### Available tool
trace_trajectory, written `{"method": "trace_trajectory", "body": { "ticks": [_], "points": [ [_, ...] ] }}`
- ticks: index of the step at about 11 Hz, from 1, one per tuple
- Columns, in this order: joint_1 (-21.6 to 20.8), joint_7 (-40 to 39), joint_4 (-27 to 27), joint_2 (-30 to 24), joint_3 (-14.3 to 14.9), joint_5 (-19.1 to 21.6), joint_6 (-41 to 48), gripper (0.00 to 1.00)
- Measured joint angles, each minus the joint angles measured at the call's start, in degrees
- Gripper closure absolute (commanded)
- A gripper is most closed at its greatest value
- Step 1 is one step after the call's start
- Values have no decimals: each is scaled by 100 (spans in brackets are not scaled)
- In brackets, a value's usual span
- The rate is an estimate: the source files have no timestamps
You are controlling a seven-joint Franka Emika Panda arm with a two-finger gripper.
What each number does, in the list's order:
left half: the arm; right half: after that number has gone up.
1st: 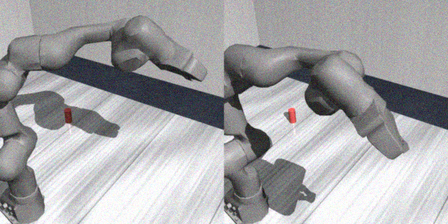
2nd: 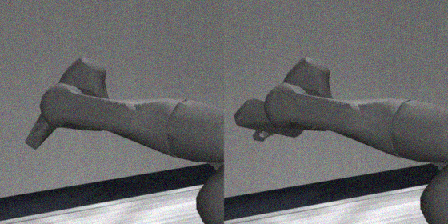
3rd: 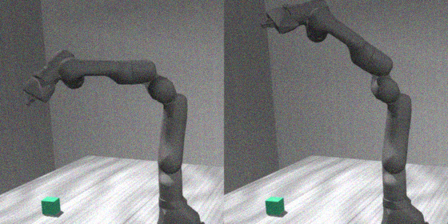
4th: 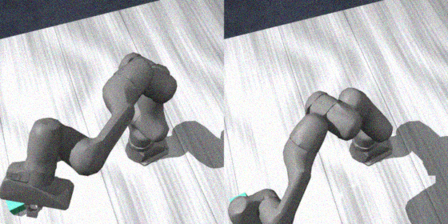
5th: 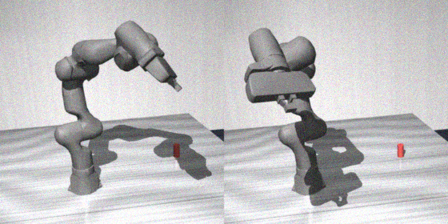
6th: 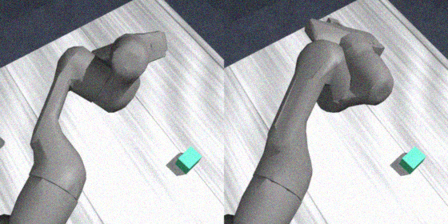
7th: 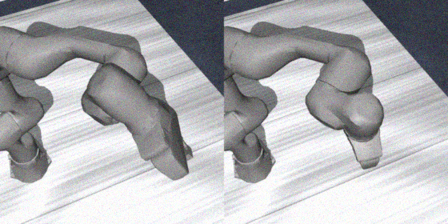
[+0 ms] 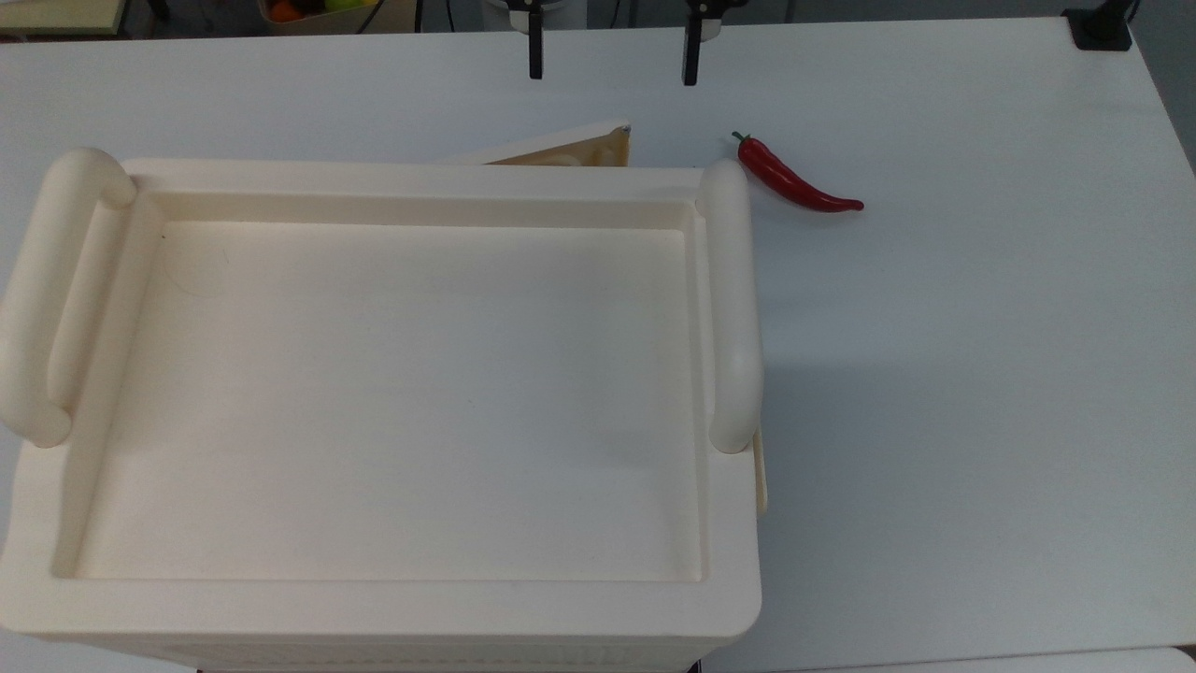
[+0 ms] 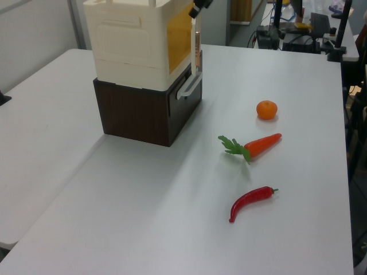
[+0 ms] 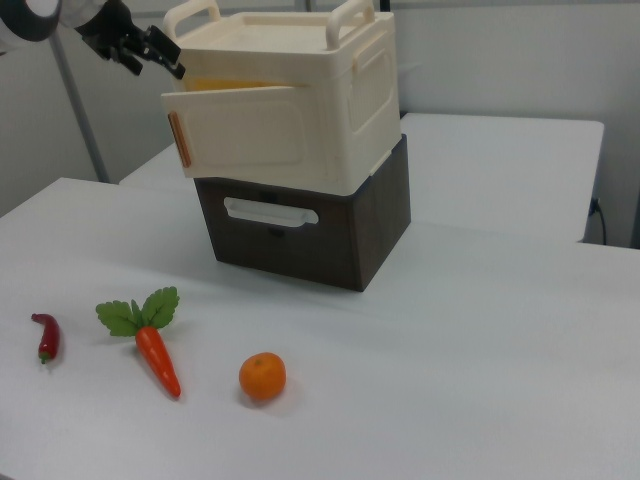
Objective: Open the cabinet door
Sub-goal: 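Swing the door further open around its hinge and release it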
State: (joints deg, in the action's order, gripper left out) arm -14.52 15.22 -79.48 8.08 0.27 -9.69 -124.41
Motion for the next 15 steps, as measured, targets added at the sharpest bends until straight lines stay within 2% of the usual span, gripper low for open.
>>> {"method": "trace_trajectory", "body": {
  "ticks": [3, 6, 15],
  "points": [
    [0, 39, 0, 318, 0, 0, -726, 0],
    [0, 39, -27, 425, 0, -2, -655, 0],
    [103, -629, -21, -3, 71, -8, 1696, 0]
  ]
}}
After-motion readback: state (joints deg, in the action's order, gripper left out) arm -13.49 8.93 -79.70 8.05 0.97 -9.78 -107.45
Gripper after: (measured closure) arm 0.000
